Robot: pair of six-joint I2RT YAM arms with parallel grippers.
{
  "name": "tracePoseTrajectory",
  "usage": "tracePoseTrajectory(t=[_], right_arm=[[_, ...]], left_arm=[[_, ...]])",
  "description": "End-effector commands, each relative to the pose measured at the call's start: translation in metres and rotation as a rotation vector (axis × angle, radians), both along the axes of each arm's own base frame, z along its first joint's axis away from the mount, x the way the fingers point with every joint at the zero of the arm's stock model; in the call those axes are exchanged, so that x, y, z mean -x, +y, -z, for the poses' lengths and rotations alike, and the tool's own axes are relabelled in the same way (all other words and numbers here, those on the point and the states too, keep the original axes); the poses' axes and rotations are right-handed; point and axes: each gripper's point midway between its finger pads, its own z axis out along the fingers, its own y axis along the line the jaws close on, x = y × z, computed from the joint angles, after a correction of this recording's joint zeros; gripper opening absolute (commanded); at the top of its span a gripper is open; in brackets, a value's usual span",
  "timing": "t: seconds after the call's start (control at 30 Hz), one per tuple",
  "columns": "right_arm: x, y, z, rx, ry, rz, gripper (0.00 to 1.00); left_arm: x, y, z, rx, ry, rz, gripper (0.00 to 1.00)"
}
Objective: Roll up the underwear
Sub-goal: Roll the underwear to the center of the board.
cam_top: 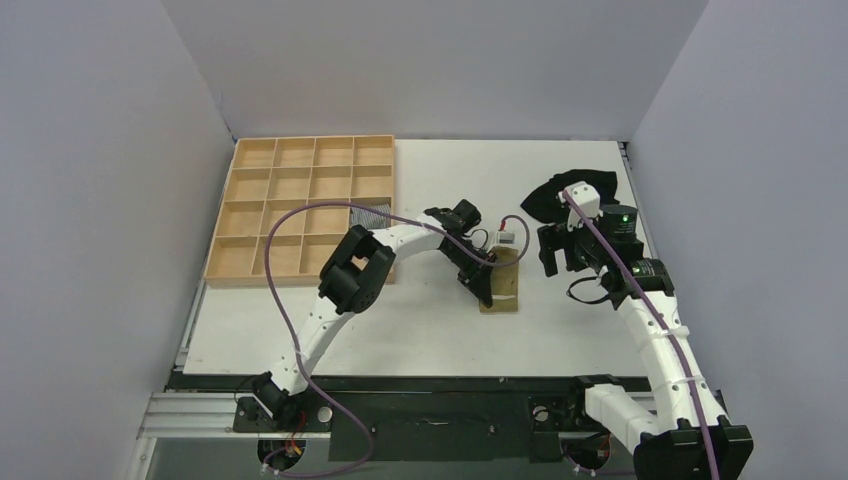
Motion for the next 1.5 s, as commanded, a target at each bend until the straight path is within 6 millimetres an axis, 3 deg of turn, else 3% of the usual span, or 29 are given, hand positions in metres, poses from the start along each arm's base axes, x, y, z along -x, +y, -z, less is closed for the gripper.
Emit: tracePoseTrajectory(t=[0.0, 0.2, 0.63, 0.83, 1.13, 1.47], right_arm=[[0.001, 0.008, -0.005, -0.047, -0.023, -0.017, 0.92], [0.011, 0.012, 0.017, 0.089, -0.010, -0.164, 0.90], [0.037, 0.061, 0.099, 0.400, 0.156, -0.576, 0.80], [0.043, 0.077, 0.125, 0.503, 0.204, -0.705, 0.76], [0.039, 0.085, 0.152, 0.559, 0.280, -0.796, 0.67], [0.030, 0.094, 0.161, 0.586, 0.281, -0.828, 0.61]], left_arm=[[0.004, 0.010, 0.034, -0.130, 0.096, -0.030, 0.00], [0.003, 0.009, 0.038, -0.139, 0.188, -0.047, 0.00], [-0.009, 0.007, 0.035, -0.159, 0.322, -0.124, 0.00], [-0.009, 0.005, 0.035, -0.168, 0.340, -0.133, 0.00], [-0.007, 0.006, 0.036, -0.176, 0.354, -0.134, 0.00], [-0.005, 0.007, 0.038, -0.178, 0.363, -0.127, 0.00]])
